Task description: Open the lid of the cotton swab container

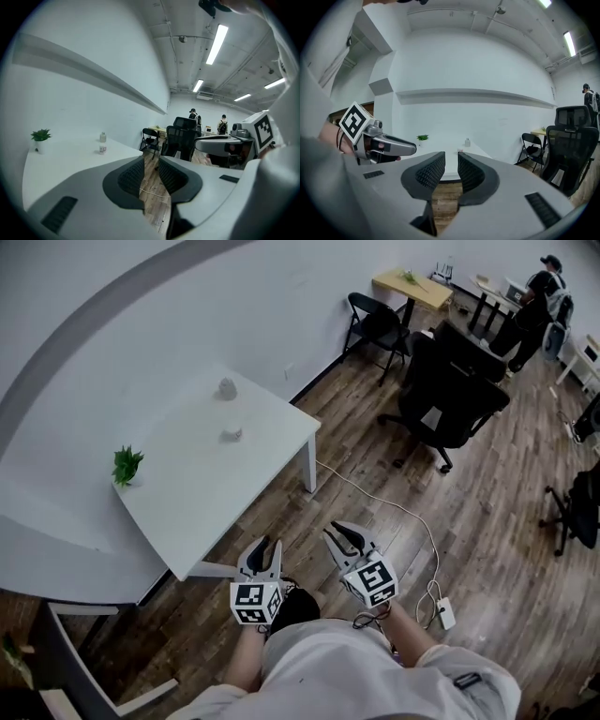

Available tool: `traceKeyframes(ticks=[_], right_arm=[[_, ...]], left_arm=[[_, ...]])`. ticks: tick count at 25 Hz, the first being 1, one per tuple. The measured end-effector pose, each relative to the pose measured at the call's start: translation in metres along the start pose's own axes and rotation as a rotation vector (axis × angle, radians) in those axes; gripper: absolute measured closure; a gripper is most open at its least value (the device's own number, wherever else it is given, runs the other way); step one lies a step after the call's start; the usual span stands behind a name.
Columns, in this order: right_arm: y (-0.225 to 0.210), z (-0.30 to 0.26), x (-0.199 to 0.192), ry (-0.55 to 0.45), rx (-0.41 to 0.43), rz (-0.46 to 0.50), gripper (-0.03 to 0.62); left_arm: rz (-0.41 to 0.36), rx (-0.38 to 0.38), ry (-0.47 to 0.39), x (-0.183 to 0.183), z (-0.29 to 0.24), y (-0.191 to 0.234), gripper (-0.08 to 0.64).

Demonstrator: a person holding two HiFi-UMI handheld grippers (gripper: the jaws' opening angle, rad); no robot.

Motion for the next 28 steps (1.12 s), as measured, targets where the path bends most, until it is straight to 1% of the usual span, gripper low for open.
traceKeyframes(ticks=[4,8,11,14,17,19,22,28], right_arm=[[-0.008,-0.058,0.001,0.011,-0.033,-0.018,0.522],[-0.019,-0.112,-0.001,0.013,-0.058,-0.035,0.522],[-0.031,-0.152,0.0,0.017,-0.058,-0.043,0.52],[-0.045,-0.183,-0.001,0.042,-0.044,-0.045,0.52],[-0.067,-0.214,-0.006,0.066,-0.02,-0.053,0.518],[-0.088,-0.239,-0.007,0.074,0.023,-0.047,0.517],[-0.122,-0.284,-0.004,0.071,0.099,-0.034,0.512],[-0.184,-0.372,0.016,0.073,0.286,-0.007,0.509]], left_arm=[[-0.008,-0.06,0.042,0.005,-0.044,0.051,0.46],[-0.033,-0.106,0.033,0.02,-0.088,0.093,0.46],[-0.031,-0.113,0.044,0.024,-0.121,0.125,0.46],[-0.007,-0.101,0.058,0.024,-0.146,0.149,0.46],[0.017,-0.069,0.083,0.019,-0.171,0.166,0.46],[0.031,-0.033,0.092,0.017,-0.194,0.176,0.456],[0.044,0.038,0.107,0.019,-0.228,0.196,0.454],[0.027,0.182,0.139,0.04,-0.286,0.229,0.446]])
Point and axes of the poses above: the fingertips, and each gripper's own axes: z backward along the fingers, y to its left, x out of its top, the point moved 3 cm from there along z, backward along the fingers, and after that the axes turned 9 degrees about -y, right-handed, at the moved point
